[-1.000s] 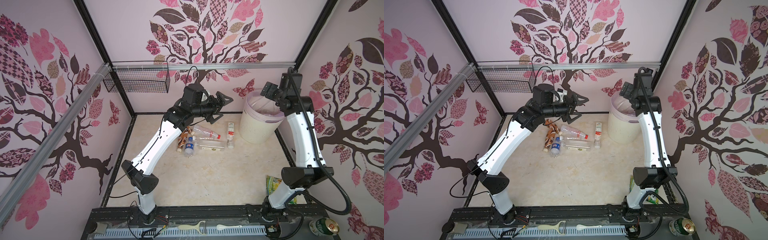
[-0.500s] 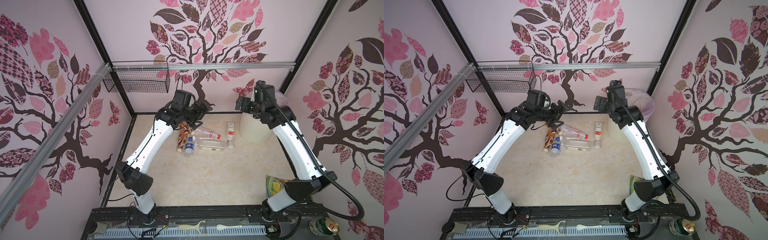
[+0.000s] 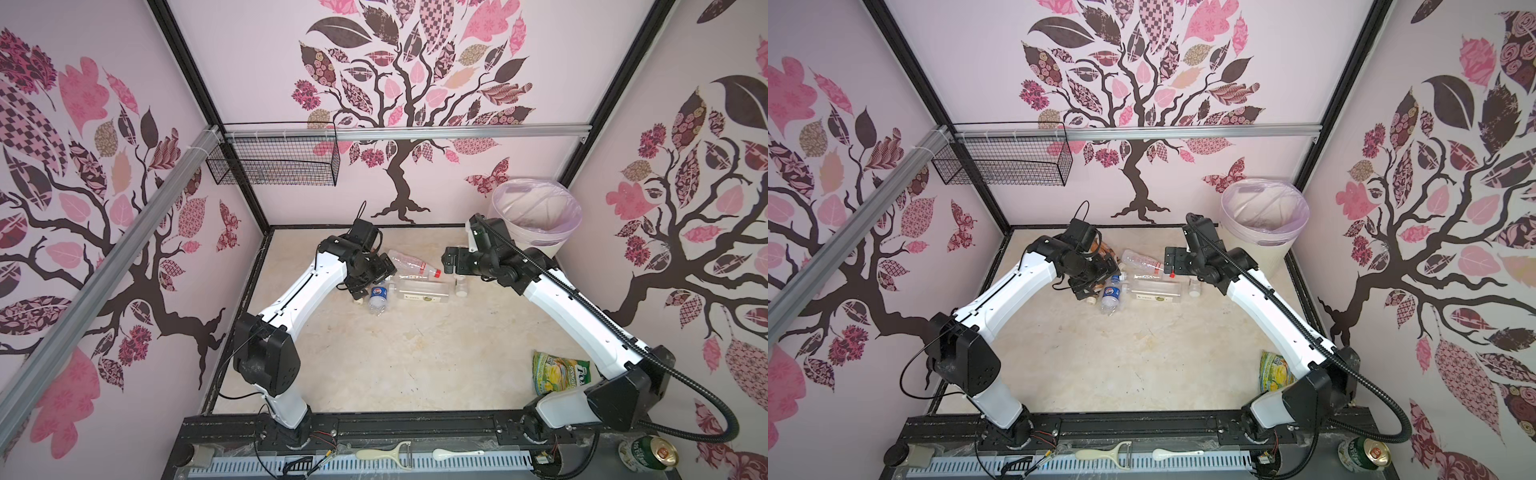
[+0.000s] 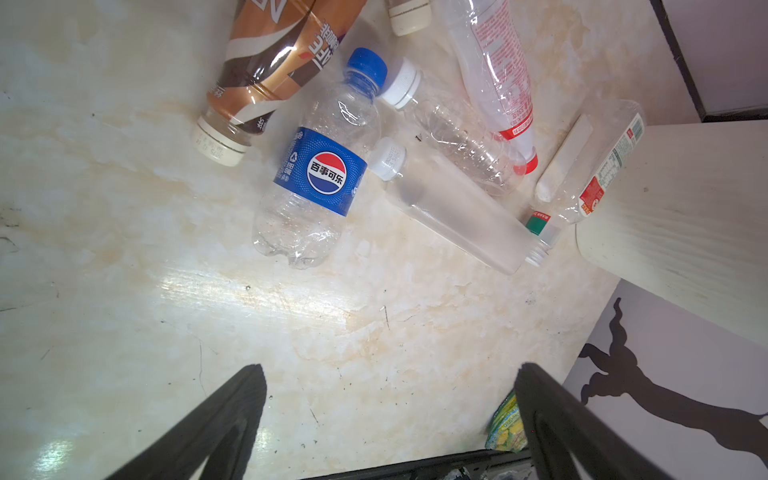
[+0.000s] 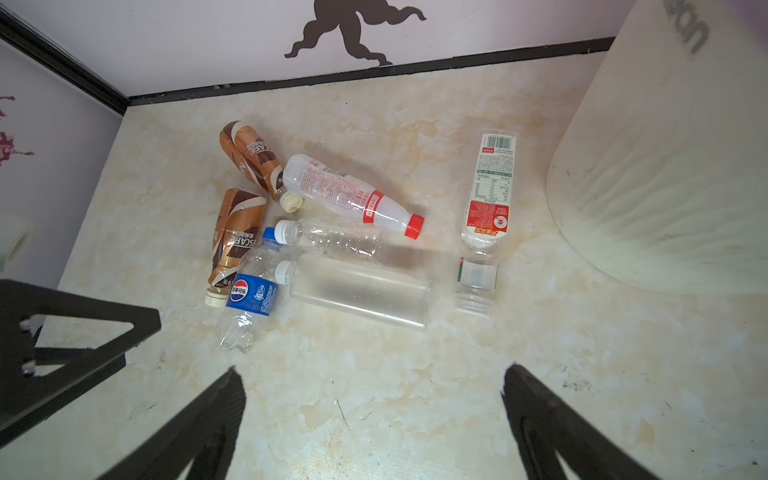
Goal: Throw the plastic bottles in the bin
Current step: 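Move both grippers back over the bottle pile, then lower left gripper onto the blue Pepsi-labelled bottle and close it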
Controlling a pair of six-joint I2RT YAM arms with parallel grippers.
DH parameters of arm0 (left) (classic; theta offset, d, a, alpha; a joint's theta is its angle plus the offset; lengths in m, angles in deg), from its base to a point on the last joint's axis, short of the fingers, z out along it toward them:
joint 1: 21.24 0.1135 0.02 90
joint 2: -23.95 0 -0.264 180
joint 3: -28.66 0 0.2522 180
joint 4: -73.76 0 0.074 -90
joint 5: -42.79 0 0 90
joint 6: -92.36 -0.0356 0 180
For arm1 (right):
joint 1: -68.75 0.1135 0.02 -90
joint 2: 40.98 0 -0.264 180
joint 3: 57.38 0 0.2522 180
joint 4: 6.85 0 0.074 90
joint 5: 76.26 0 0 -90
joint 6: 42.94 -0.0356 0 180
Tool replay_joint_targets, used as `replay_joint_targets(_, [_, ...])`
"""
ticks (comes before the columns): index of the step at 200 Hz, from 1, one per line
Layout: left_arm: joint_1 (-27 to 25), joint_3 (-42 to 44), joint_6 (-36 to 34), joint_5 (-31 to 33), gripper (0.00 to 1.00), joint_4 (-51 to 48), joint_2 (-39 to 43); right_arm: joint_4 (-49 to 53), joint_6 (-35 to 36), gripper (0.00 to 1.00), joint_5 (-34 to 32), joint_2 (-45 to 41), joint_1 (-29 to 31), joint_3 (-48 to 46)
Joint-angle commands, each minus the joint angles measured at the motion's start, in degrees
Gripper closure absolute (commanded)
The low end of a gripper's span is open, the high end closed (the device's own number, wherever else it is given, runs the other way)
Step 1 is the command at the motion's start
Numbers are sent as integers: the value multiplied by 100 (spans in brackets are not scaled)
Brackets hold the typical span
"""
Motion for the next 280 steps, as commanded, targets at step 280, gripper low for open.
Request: replay_joint_targets(280, [33, 49, -2563, 554, 36, 407, -1966, 103, -420, 0, 508, -619, 7, -666])
